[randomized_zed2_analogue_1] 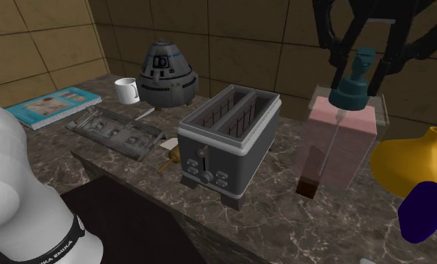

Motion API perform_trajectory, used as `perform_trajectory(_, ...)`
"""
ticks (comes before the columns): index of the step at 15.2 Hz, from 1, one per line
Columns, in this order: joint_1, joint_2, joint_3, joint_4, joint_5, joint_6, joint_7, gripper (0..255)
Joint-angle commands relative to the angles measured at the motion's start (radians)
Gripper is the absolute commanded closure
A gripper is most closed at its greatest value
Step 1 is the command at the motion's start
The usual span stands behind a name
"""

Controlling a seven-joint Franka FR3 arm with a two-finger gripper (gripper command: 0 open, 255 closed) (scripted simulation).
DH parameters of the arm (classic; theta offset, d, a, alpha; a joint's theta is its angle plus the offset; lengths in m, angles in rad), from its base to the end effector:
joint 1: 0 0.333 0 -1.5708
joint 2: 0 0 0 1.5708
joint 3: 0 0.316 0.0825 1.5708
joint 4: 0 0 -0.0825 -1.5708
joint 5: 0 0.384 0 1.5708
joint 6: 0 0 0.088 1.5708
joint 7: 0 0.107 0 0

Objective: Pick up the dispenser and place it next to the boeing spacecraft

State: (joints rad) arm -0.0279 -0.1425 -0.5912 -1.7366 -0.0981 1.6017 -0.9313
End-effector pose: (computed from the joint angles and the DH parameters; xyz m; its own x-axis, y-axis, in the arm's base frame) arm 0.4049 -0.3252 0.6112 0.9485 0.3158 -0.0247 0.3159 -0.9488 -0.0018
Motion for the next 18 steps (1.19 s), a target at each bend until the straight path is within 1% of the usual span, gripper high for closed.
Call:
perform_trajectory(1,0.000,0.005,0.000,0.033,0.003,-0.029,-0.003,255)
perform_trajectory(10,-0.001,0.054,-0.011,0.204,0.029,-0.157,-0.027,255)
perform_trajectory(18,-0.013,0.126,-0.031,0.389,0.068,-0.283,-0.060,255)
